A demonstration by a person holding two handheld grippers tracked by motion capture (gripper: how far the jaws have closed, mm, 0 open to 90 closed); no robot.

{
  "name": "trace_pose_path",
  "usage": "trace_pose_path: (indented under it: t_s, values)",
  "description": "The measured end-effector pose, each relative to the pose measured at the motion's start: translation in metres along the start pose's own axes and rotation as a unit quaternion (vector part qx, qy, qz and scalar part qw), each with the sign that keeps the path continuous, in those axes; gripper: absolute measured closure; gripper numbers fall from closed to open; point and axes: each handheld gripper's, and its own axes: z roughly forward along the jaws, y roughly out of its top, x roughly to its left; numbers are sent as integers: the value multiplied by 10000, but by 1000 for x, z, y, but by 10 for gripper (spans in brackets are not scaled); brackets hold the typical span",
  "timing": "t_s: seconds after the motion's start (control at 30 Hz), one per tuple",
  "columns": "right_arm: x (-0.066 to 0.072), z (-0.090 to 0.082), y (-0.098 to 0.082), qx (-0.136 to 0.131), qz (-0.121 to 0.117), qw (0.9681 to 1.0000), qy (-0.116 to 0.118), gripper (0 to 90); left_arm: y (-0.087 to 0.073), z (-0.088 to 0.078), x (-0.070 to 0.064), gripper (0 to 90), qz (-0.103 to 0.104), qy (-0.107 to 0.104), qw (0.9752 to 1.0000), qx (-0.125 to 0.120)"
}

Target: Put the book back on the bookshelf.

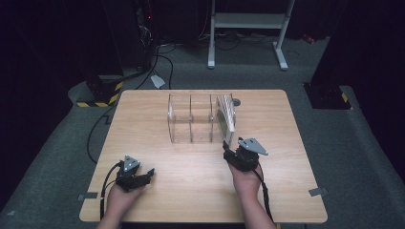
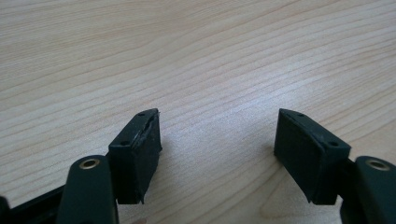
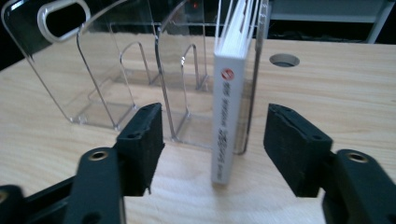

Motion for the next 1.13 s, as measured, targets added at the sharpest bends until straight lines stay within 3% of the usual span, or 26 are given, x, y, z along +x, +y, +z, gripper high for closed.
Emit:
trace_pose_path:
  t_s: [0.17,0.27,0.37,0.43,0.5,0.53,0.57,0.7,0.9,1.13]
  values:
    - [-17,-9,-13,204,-155,9997,-34,300,0,0,0,317,-3,-1,10000,-1]
    - [-38,-17,-31,466,-371,9981,-187,279,0,0,0,316,5,2,10000,0]
    - [-56,-22,-46,741,-336,9962,-317,265,0,0,0,315,-9,-2,10000,-4]
    - [-68,-26,-55,978,-342,9936,-450,242,0,0,0,313,-3,-4,10000,-2]
    - [-82,-29,-64,1316,-328,9890,-584,217,0,0,0,312,12,-10,10000,8]
    - [-82,-29,-64,1316,-328,9890,-584,217,0,0,0,308,12,-10,10000,8]
    - [-93,-34,-72,1627,-295,9833,-766,208,0,0,0,307,0,-13,10000,8]
    - [-103,-40,-75,1681,-102,9834,-673,197,0,0,0,304,8,-15,10000,6]
    - [-104,-40,-75,1688,-145,9838,-587,186,0,0,-1,304,-10,0,10000,-15]
    - [-103,-40,-76,1701,-78,9831,-676,164,-1,0,-1,304,-21,-2,10000,-10]
